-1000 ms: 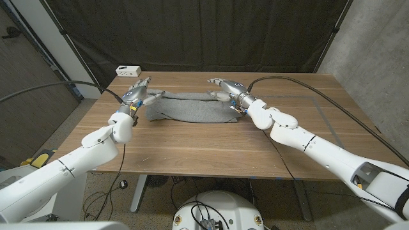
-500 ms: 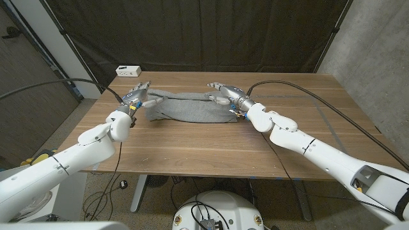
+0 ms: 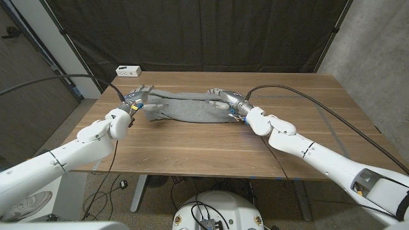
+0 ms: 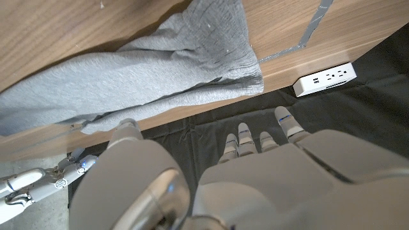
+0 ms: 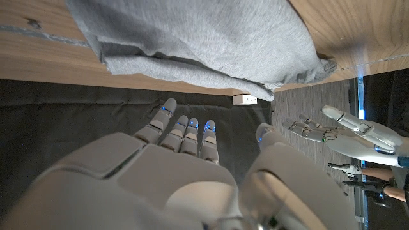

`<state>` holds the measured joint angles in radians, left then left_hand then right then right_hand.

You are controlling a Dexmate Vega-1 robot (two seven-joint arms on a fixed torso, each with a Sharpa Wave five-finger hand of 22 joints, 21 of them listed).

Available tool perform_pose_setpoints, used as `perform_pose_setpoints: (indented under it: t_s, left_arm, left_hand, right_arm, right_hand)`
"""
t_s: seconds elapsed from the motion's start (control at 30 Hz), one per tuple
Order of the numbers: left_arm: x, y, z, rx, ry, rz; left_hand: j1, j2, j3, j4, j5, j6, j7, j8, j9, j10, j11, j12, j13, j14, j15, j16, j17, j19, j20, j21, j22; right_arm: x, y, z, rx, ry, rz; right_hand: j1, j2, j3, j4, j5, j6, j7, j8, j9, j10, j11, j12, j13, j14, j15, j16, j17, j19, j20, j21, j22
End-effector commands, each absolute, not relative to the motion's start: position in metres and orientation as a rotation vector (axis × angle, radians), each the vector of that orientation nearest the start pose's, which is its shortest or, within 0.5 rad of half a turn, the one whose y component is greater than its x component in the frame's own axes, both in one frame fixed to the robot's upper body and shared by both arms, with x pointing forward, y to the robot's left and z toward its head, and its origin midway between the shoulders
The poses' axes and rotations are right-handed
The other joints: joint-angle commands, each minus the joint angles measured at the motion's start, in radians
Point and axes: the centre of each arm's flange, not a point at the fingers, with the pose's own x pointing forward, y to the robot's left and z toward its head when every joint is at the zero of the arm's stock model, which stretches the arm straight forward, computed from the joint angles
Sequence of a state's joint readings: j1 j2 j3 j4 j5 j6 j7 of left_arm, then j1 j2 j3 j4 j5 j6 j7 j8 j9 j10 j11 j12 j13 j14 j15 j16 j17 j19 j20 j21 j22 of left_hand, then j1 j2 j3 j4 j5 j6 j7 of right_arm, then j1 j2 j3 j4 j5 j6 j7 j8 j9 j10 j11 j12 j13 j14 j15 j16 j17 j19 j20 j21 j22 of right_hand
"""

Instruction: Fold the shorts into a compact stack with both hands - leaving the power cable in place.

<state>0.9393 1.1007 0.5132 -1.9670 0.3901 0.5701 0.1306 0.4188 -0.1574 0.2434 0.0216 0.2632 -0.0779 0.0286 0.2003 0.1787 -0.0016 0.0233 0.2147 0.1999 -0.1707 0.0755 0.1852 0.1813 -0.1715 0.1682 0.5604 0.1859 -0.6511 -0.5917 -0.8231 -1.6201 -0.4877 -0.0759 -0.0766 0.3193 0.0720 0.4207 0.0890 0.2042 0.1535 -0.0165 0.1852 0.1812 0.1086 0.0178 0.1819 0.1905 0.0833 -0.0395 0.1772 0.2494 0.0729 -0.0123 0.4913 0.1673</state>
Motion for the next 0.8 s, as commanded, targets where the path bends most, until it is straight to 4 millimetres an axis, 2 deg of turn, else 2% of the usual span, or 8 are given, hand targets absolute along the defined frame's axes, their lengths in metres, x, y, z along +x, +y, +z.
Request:
perform_pose_setpoints:
  t_s: [0.03,0.13,0.23,0.3,0.47,0.53,0.8]
  left_arm:
    - [0.565,0.342,0.014,1.567,-0.291,0.263]
    - [0.566,0.342,0.015,1.589,-0.285,0.242]
    - [0.567,0.341,0.017,1.605,-0.265,0.219]
    - [0.568,0.341,0.017,1.623,-0.251,0.213]
    - [0.569,0.341,0.018,1.647,-0.234,0.187]
    - [0.57,0.341,0.019,1.662,-0.229,0.174]
    - [0.575,0.339,0.019,1.7,-0.196,0.152]
  left_hand:
    - [0.043,-0.003,-0.002,-0.025,0.023,0.009,-0.001,0.011,0.003,0.007,-0.004,0.007,0.003,-0.027,0.014,0.003,0.0,-0.173,0.009,-0.007,0.004]
    - [0.07,-0.004,-0.003,-0.041,0.037,0.015,0.0,0.012,0.003,0.007,-0.005,0.008,0.004,-0.032,0.016,0.003,0.0,-0.17,0.013,-0.01,0.004]
    - [0.094,-0.005,-0.005,-0.055,0.049,0.019,0.003,0.013,0.004,0.005,-0.003,0.008,0.004,-0.036,0.023,0.002,0.0,-0.169,0.019,-0.013,0.004]
    - [0.121,-0.005,-0.006,-0.07,0.063,0.022,0.003,0.013,0.005,0.003,-0.001,0.009,0.005,-0.041,0.029,0.002,0.0,-0.167,0.022,-0.017,0.004]
    - [0.19,-0.002,-0.01,-0.108,0.098,0.038,0.003,0.016,0.006,0.013,-0.018,0.014,0.007,-0.038,0.034,0.007,0.0,-0.153,0.028,-0.022,0.005]
    - [0.238,0.004,-0.011,-0.131,0.12,0.071,0.004,0.025,0.007,0.031,-0.022,0.022,0.009,-0.025,0.032,0.012,0.0,-0.135,0.025,-0.022,0.006]
    - [0.317,0.031,-0.004,-0.158,0.15,0.113,-0.007,0.032,0.009,0.065,-0.04,0.035,0.011,-0.005,0.026,0.017,-0.001,-0.109,0.022,-0.022,0.007]
  right_arm:
    - [0.613,-0.092,-0.026,-1.338,-0.735,0.214]
    - [0.614,-0.092,-0.028,-1.334,-0.724,0.224]
    - [0.616,-0.091,-0.031,-1.33,-0.711,0.225]
    - [0.617,-0.091,-0.032,-1.32,-0.703,0.248]
    - [0.618,-0.089,-0.037,-1.328,-0.691,0.248]
    - [0.619,-0.087,-0.04,-1.322,-0.681,0.267]
    - [0.62,-0.087,-0.043,-1.301,-0.663,0.267]
  right_hand:
    - [0.04,0.012,0.016,-0.035,0.01,0.012,-0.023,0.007,0.003,-0.001,-0.004,0.007,0.0,-0.004,0.001,0.007,-0.017,0.001,0.002,-0.014,0.001]
    - [0.061,0.017,0.024,-0.057,0.008,0.025,-0.033,0.011,0.003,0.005,-0.007,0.011,0.0,-0.002,0.002,0.01,-0.03,0.002,0.007,-0.023,0.001]
    - [0.07,0.018,0.027,-0.069,0.007,0.034,-0.039,0.013,0.003,0.011,-0.007,0.013,0.0,-0.001,0.003,0.011,-0.037,0.001,0.013,-0.028,0.001]
    - [0.073,0.018,0.027,-0.072,0.006,0.036,-0.041,0.014,0.003,0.013,-0.007,0.014,0.0,-0.001,0.003,0.011,-0.039,0.001,0.014,-0.029,0.001]
    - [0.079,0.02,0.028,-0.083,0.003,0.046,-0.042,0.016,0.003,0.022,-0.003,0.017,0.0,0.004,0.007,0.014,-0.044,0.002,0.016,-0.034,0.002]
    - [0.08,0.022,0.026,-0.086,0.002,0.05,-0.042,0.016,0.003,0.028,0.0,0.019,0.0,0.004,0.008,0.015,-0.046,0.003,0.016,-0.037,0.002]
    - [0.079,0.026,0.022,-0.091,-0.002,0.059,-0.045,0.017,0.004,0.039,-0.002,0.022,0.0,0.01,0.01,0.021,-0.049,0.005,0.017,-0.043,0.002]
